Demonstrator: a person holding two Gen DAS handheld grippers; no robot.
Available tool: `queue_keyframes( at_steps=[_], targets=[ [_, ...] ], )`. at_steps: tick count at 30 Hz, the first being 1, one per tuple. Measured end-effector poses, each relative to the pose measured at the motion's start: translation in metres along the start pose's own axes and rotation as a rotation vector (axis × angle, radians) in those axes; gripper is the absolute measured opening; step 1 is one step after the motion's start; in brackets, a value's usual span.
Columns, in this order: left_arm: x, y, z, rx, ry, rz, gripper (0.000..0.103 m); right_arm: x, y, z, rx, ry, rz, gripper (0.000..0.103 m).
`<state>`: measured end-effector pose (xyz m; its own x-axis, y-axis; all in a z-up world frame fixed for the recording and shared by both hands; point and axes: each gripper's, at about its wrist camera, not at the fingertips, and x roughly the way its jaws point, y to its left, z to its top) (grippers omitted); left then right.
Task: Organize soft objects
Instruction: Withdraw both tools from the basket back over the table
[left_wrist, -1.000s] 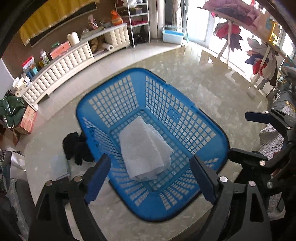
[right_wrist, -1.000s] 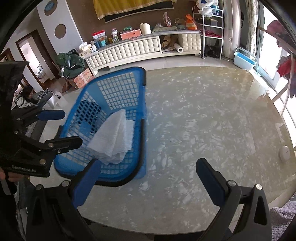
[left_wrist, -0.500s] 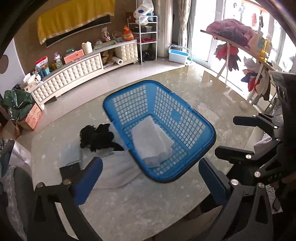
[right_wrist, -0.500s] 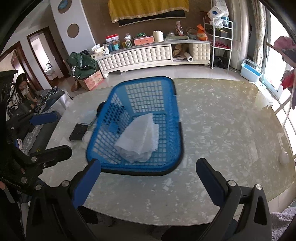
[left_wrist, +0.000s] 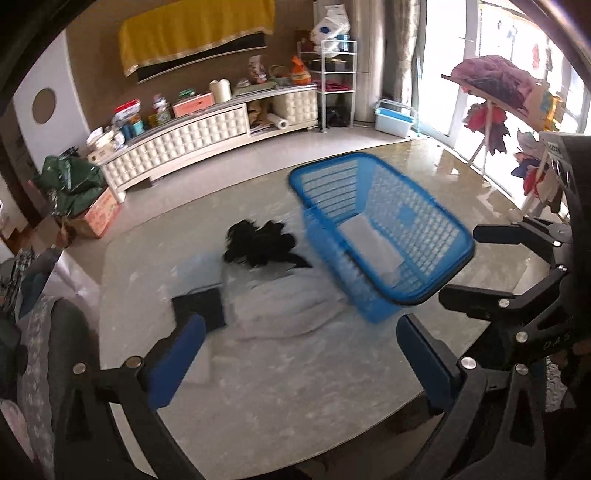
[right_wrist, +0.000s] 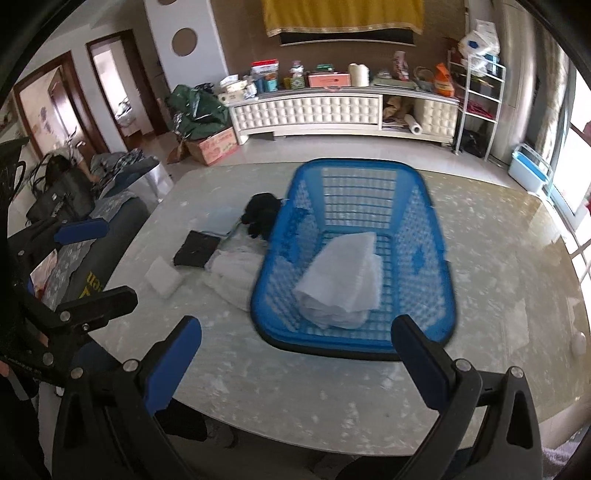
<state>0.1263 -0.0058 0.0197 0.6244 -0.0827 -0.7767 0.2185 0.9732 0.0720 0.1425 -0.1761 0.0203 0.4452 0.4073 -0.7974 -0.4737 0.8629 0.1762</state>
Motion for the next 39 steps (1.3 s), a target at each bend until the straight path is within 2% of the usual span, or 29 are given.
queue_keyframes(
  at_steps=[8,22,39],
  targets=[
    [-0.005,0.052,-0.033,-0.093,0.031,0.049,0.103,0.032,0.039,0.012,-0.075,0.032,0.025,0.103],
    [0.009,0.120,-0.078,-0.221,0.091,0.066,0.103,0.088,0.100,0.022,-0.191,0.126,0.056,0.103],
    [0.063,0.167,-0.101,-0.313,0.170,0.029,0.103,0.157,0.121,0.031,-0.243,0.237,0.015,0.103]
  ],
)
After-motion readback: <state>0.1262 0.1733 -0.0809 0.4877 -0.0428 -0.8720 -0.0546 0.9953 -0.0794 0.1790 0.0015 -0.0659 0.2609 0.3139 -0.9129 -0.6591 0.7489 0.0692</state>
